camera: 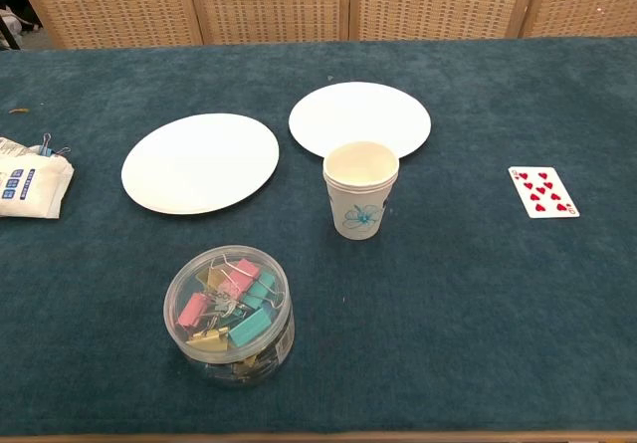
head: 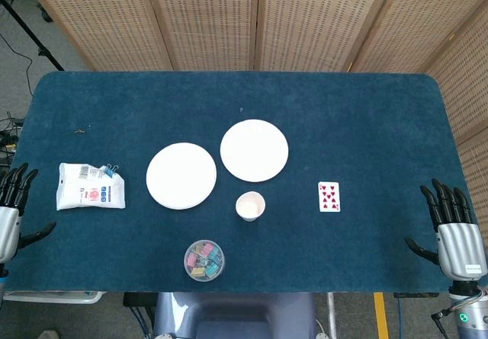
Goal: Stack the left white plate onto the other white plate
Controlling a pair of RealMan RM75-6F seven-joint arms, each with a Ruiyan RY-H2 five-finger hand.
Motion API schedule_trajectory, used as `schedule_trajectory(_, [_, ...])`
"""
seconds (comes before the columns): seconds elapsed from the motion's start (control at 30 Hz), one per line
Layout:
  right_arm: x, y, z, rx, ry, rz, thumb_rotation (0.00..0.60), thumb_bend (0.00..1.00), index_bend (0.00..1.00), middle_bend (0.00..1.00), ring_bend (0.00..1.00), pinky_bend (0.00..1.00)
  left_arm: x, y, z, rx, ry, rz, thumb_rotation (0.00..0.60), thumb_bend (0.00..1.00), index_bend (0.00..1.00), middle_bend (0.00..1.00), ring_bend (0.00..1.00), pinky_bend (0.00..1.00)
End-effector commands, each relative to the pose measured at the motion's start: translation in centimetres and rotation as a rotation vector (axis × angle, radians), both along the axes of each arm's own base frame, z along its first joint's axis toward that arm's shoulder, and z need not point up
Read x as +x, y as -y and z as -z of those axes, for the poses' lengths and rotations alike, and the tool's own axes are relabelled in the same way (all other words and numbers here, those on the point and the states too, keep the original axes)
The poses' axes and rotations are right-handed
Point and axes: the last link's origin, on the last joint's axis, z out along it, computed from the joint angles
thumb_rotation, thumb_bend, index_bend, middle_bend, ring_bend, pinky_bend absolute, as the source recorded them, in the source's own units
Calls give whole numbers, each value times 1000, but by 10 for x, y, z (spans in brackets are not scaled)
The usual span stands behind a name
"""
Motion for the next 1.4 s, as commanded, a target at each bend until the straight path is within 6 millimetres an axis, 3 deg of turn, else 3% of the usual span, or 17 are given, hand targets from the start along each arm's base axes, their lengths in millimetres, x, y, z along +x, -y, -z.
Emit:
schedule_trajectory(0.03, [-1,0,-1,-2,1,4,600,0,0,0,0,0,0,-1,1,-5,0,2,600,22,0,0,0,0])
schedule_trajectory(0.37, [-2,-1,2,7,-4,10,600,0,0,0,0,0,-2,-2,18,-77,-45,18,600,22,0,0,0,0])
schedule_trajectory(0.53, [-3,3,4,16,-6,26,600,0,0,0,0,0,-4,-16,59,-208,-31,23,600,40,29,0,0,0])
schedule_trajectory(0.63, [-5,4,5,21,-7,37,600,0,0,0,0,0,4,-29,80,-253,3,52,600,60,87,0,0,0])
schedule_trajectory(0.87, [-7,5,4,24,2,41,600,0,0,0,0,0,37,-57,108,-272,40,118,600,166,236,0,0,0])
schedule_trajectory(1.17, [-14,9,1,26,16,75,600,0,0,0,0,0,76,-85,147,-301,-41,160,600,201,251,0,0,0])
schedule_trajectory(1.4, [-22,11,-2,28,30,108,600,0,0,0,0,0,80,-93,173,-295,-67,179,600,201,251,0,0,0])
